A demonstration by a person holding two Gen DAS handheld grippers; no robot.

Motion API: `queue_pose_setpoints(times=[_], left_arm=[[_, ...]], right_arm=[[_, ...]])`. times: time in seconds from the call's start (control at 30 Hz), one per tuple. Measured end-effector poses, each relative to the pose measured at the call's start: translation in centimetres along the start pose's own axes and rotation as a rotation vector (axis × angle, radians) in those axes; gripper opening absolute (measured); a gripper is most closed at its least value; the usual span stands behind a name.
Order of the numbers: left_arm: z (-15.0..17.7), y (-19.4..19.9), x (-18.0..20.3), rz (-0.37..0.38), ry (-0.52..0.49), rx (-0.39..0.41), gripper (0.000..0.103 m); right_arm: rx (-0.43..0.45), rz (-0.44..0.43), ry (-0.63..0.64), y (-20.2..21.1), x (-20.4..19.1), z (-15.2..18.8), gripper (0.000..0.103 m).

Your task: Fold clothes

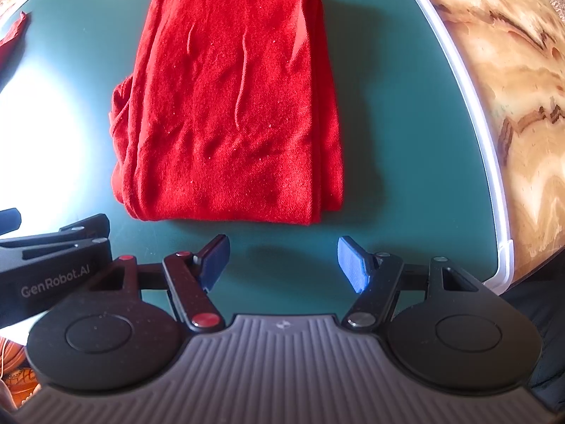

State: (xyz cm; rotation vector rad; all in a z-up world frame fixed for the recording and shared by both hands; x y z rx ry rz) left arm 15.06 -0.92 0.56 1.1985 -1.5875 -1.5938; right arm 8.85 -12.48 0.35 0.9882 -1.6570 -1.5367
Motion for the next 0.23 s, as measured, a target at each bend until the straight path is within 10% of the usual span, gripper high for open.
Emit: queue_pose_setpoints(times=[0.23], left_arm=[[-0.14, -0.02, 0.29, -0.002, -0.009, 0.003, 0.095]], right_arm=[[0.0, 0.0, 0.002, 0.22, 0.17, -0.58, 0.076]])
Point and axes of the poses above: each gripper's, at about its wrist camera, not at the fingertips, and y roughly against the way its jaws point, x to its right, z to its underside, the point moved 4 cm from there along -y, roughly the way its jaws point, and after that the axes turned 12 degrees about -y, right-handed, at the moved point
